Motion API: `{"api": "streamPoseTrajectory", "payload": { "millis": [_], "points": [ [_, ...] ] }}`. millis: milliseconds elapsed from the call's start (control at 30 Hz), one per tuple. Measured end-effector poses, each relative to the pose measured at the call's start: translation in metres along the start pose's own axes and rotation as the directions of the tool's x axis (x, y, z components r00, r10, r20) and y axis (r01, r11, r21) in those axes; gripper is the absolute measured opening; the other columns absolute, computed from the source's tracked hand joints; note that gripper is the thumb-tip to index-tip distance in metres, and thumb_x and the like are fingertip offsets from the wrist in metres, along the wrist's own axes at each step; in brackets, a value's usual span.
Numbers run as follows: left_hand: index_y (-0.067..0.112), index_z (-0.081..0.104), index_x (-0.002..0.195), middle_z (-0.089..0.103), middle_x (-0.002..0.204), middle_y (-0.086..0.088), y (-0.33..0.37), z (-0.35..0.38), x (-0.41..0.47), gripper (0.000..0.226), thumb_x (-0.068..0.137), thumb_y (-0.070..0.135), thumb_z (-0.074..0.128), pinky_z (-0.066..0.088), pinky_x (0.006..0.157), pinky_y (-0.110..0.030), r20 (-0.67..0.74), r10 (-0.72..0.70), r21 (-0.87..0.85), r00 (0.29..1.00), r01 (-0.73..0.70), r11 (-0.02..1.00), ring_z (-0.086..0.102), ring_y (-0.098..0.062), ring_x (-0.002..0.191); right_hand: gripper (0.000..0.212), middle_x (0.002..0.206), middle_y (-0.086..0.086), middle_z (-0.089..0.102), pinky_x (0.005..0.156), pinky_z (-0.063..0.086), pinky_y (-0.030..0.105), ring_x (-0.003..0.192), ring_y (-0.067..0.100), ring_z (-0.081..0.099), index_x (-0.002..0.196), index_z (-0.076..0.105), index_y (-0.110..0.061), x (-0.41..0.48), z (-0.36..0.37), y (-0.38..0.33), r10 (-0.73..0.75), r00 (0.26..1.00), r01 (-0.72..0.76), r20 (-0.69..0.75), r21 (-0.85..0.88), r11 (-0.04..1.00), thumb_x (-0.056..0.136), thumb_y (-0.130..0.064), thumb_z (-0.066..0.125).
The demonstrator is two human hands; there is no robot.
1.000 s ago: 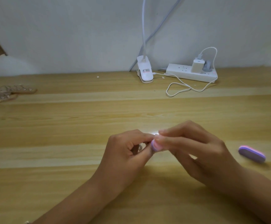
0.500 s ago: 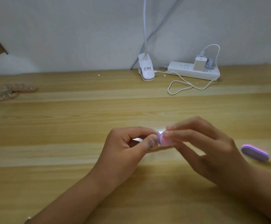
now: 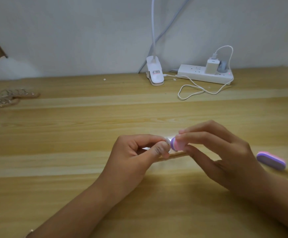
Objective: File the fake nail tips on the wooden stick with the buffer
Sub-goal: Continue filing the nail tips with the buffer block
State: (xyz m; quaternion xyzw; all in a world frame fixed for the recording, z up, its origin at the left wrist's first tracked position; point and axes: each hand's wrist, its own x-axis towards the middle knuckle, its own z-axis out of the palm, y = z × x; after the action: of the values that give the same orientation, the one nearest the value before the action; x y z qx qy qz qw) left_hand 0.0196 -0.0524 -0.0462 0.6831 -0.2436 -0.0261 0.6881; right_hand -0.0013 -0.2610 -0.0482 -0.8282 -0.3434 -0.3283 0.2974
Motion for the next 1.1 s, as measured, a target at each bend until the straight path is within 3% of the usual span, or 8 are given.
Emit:
{"api": "streamPoseTrajectory", "payload": {
  "millis": [100, 267, 400, 500, 633, 800, 967, 1100],
  "points": [
    [-0.01, 0.072, 0.086, 0.065, 0.06, 0.012, 0.002, 0.001, 0.0, 0.02, 0.089, 0.007, 0.061, 0.037, 0.05, 0.001, 0.021, -0.006, -0.043, 1.0, 0.007, 0.999, 0.053, 0.009, 0.045, 0.015, 0.102, 0.005, 0.069, 0.087, 0.054, 0.03, 0.1, 0.018, 0.069, 0.105, 0.072, -0.006, 0.002, 0.001, -0.005, 0.007, 0.999, -0.006, -0.039, 0.032, 0.999, 0.092, -0.002, 0.066],
    [0.002, 0.075, 0.089, 0.071, 0.069, -0.007, 0.005, -0.001, -0.001, 0.021, 0.09, 0.017, 0.061, 0.037, 0.046, -0.003, 0.071, -0.068, -0.099, 0.995, 0.075, 0.992, 0.035, -0.001, 0.035, 0.026, 0.103, 0.0, 0.067, 0.089, 0.046, 0.017, 0.099, 0.01, 0.065, 0.112, 0.063, -0.012, 0.006, -0.004, -0.008, 0.047, 0.992, -0.045, -0.12, 0.02, 0.999, 0.09, 0.001, 0.068],
    [0.019, 0.076, 0.084, 0.069, 0.067, -0.006, 0.005, 0.0, -0.003, 0.019, 0.091, 0.026, 0.06, 0.026, 0.04, -0.013, 0.133, -0.092, -0.046, 0.987, 0.099, 0.994, 0.026, -0.014, 0.037, 0.022, 0.107, 0.003, 0.067, 0.088, 0.053, 0.029, 0.101, 0.019, 0.067, 0.113, 0.068, -0.009, 0.001, 0.001, -0.013, -0.036, 0.998, 0.037, -0.043, 0.02, 0.999, 0.092, -0.002, 0.068],
    [0.012, 0.074, 0.081, 0.069, 0.065, -0.006, 0.004, 0.0, -0.003, 0.022, 0.092, 0.022, 0.057, 0.025, 0.039, -0.011, 0.123, -0.095, -0.04, 0.988, 0.1, 0.994, 0.027, -0.01, 0.034, 0.017, 0.104, 0.005, 0.068, 0.083, 0.054, 0.036, 0.097, 0.022, 0.069, 0.106, 0.072, -0.004, 0.001, 0.0, -0.007, 0.001, 0.999, -0.001, -0.045, 0.001, 1.0, 0.09, 0.0, 0.07],
    [0.01, 0.075, 0.082, 0.067, 0.062, -0.005, 0.006, 0.002, -0.004, 0.021, 0.092, 0.016, 0.056, 0.032, 0.041, -0.008, 0.147, -0.061, -0.058, 0.987, 0.07, 0.996, 0.039, -0.001, 0.038, 0.023, 0.103, 0.008, 0.069, 0.085, 0.053, 0.031, 0.096, 0.02, 0.067, 0.108, 0.074, -0.006, -0.001, 0.006, -0.015, -0.062, 0.998, 0.062, -0.025, 0.004, 0.998, 0.087, 0.004, 0.072],
    [0.014, 0.071, 0.079, 0.065, 0.06, -0.002, 0.006, 0.0, -0.003, 0.024, 0.092, 0.027, 0.056, 0.024, 0.04, -0.013, 0.138, -0.093, -0.005, 0.986, 0.095, 0.995, 0.027, -0.011, 0.037, 0.013, 0.101, 0.006, 0.068, 0.082, 0.054, 0.035, 0.094, 0.021, 0.068, 0.104, 0.074, -0.002, 0.001, 0.001, -0.004, -0.006, 0.999, 0.005, -0.034, -0.012, 1.0, 0.091, -0.002, 0.068],
    [0.013, 0.07, 0.077, 0.061, 0.059, 0.004, 0.008, 0.001, -0.003, 0.024, 0.094, 0.019, 0.054, 0.031, 0.044, -0.007, 0.162, -0.072, 0.008, 0.984, 0.072, 0.997, 0.037, 0.001, 0.041, 0.019, 0.102, 0.006, 0.069, 0.084, 0.052, 0.031, 0.094, 0.022, 0.066, 0.106, 0.075, -0.004, -0.002, 0.01, -0.014, -0.066, 0.998, 0.066, -0.004, -0.042, 0.997, 0.089, 0.003, 0.071],
    [0.012, 0.069, 0.078, 0.063, 0.061, -0.005, 0.007, -0.001, -0.002, 0.025, 0.093, 0.024, 0.053, 0.027, 0.04, -0.011, 0.131, -0.114, 0.009, 0.985, 0.114, 0.993, 0.029, -0.006, 0.039, 0.018, 0.098, 0.005, 0.069, 0.082, 0.054, 0.037, 0.09, 0.021, 0.068, 0.104, 0.073, -0.008, 0.003, -0.002, 0.001, 0.088, 0.994, -0.091, -0.071, -0.047, 0.995, 0.088, 0.0, 0.07]
  ]
}}
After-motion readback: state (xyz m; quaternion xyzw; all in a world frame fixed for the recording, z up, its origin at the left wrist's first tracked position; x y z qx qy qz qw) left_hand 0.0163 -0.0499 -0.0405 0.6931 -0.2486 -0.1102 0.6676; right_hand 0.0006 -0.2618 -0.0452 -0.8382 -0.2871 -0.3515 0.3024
